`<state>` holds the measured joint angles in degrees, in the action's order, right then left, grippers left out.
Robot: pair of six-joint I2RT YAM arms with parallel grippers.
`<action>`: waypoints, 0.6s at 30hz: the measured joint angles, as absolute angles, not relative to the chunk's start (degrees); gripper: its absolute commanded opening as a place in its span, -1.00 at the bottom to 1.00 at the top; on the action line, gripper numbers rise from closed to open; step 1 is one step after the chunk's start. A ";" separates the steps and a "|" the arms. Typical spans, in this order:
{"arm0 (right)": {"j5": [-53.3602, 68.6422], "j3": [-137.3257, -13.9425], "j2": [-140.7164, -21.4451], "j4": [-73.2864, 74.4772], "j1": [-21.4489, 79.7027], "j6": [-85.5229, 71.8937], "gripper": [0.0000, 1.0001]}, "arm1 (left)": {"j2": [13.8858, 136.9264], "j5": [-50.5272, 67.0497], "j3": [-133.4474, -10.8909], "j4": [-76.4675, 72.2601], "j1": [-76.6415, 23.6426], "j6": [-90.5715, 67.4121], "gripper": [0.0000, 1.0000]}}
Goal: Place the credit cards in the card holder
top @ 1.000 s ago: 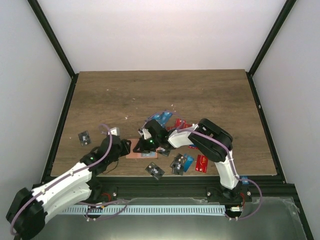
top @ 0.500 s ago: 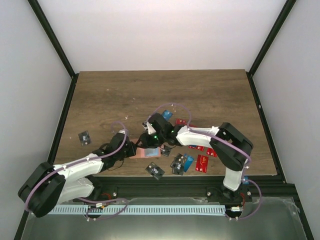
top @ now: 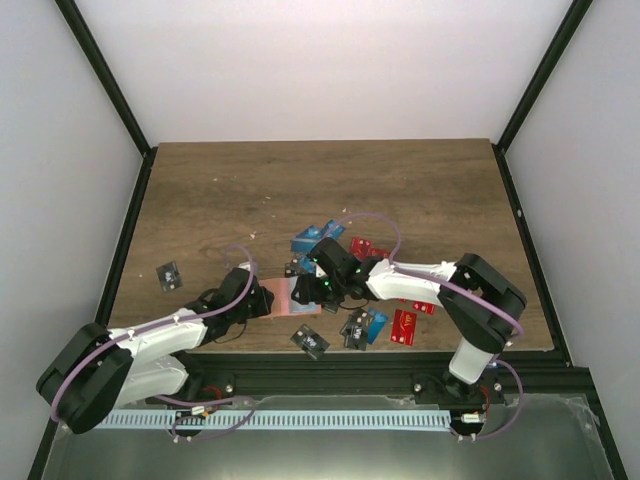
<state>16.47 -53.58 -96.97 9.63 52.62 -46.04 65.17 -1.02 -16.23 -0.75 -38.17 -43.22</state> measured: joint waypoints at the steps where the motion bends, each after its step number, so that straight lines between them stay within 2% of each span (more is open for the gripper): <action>1: 16.19 -53.41 -96.86 10.04 52.62 -46.13 0.32 | 65.17 -1.02 -16.23 -0.75 -38.17 -43.22 -0.53; 18: 18.48 -52.69 -96.84 6.74 52.62 -46.44 0.33 | 65.17 -0.97 -16.21 -0.75 -38.17 -42.96 -0.53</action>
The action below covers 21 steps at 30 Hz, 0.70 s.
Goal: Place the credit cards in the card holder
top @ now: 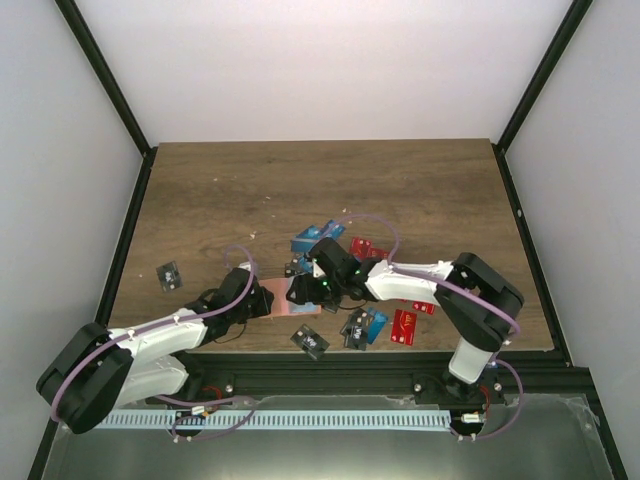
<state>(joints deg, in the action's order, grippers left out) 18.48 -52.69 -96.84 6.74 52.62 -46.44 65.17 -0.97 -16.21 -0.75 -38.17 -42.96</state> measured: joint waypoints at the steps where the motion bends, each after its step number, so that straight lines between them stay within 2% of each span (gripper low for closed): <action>1: 19.22 -52.71 -97.41 6.26 52.62 -46.44 0.32 | 65.17 -0.97 -16.21 -0.75 -38.17 -42.92 -0.53; 13: 25.93 -57.82 -100.88 1.78 52.90 -46.41 0.30 | 62.81 0.30 -16.29 1.08 -38.17 -42.68 -0.53; 21: 30.20 -59.86 -108.68 -3.11 52.69 -49.54 0.27 | 51.66 1.28 -15.16 7.99 -37.69 -45.52 -0.53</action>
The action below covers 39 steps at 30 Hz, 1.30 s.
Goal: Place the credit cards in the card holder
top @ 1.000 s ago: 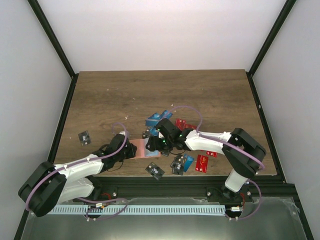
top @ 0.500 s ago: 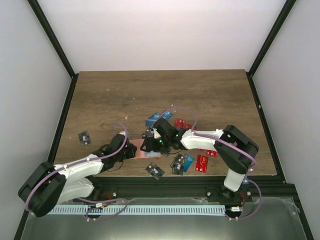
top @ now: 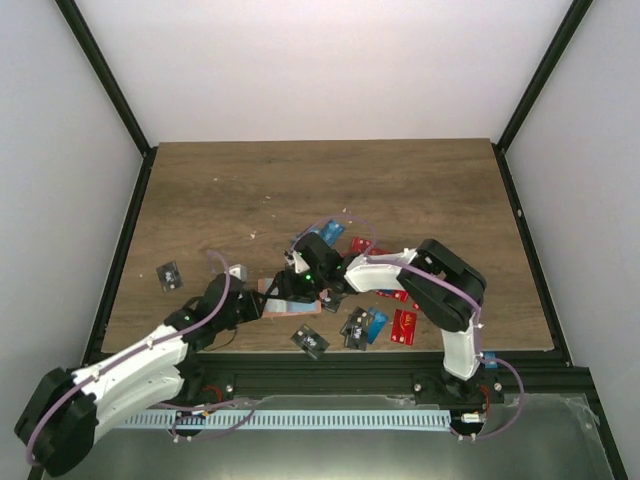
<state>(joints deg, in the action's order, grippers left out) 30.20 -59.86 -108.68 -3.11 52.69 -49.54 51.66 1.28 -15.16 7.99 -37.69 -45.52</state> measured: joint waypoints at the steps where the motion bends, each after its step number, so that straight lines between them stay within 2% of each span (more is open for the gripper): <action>1: 30.55 -60.18 -110.02 -3.46 52.69 -49.91 0.26 | 49.17 0.58 -14.48 9.61 -37.67 -46.22 -0.53; 9: 32.99 -62.33 -114.45 -8.16 52.71 -51.90 0.23 | 37.85 -1.23 -12.95 12.36 -37.78 -48.77 -0.48; 19: 30.35 -60.93 -110.76 -2.98 52.64 -50.50 0.21 | 45.17 0.80 -14.52 8.84 -37.71 -46.76 -0.49; 32: 24.95 -55.59 -95.74 4.93 55.90 -49.65 0.20 | 52.71 4.73 -16.21 5.58 -37.91 -42.44 -0.50; 39: 20.51 -46.61 -87.53 7.44 58.81 -53.17 0.18 | 55.64 5.04 -17.26 5.61 -37.91 -40.40 -0.51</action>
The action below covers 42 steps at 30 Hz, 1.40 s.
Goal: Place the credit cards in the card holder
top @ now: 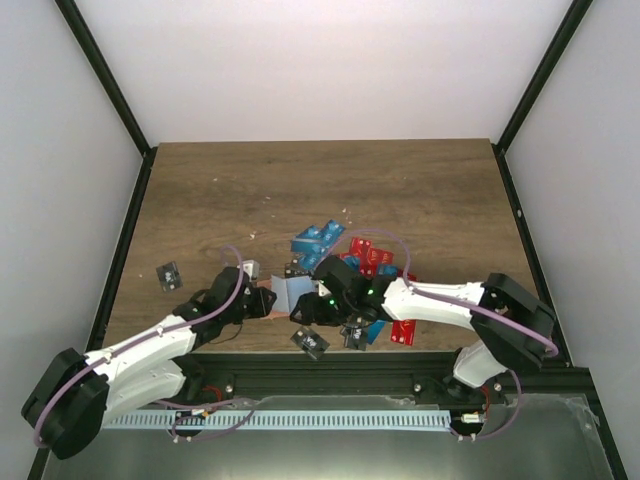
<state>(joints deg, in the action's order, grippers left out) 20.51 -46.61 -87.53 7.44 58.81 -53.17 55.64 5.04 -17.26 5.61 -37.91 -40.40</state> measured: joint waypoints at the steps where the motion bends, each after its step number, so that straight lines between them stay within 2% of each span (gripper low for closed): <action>1: 19.90 -45.84 -86.74 8.10 58.92 -53.78 0.18 | 55.75 4.78 -17.26 5.76 -37.91 -40.34 -0.51; 8: 16.36 -44.66 -82.00 11.53 59.24 -58.39 0.16 | 54.22 2.39 -17.26 7.46 -37.91 -40.23 -0.51; 17: 15.27 -31.64 -76.29 10.98 67.35 -71.02 0.12 | 54.08 1.37 -17.12 7.77 -37.91 -40.21 -0.51; 25: 11.18 -29.39 -77.45 5.23 73.60 -80.84 0.09 | 53.15 1.13 -16.38 8.21 -37.91 -40.21 -0.51; 42: 5.43 -25.17 -83.48 -9.37 74.37 -89.56 -0.07 | 52.58 0.47 -16.36 8.75 -37.91 -40.23 -0.51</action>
<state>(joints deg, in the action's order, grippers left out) 5.43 -25.17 -83.48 -9.37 74.37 -89.56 52.58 0.47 -16.36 8.75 -37.91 -40.23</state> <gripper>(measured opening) 0.488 0.244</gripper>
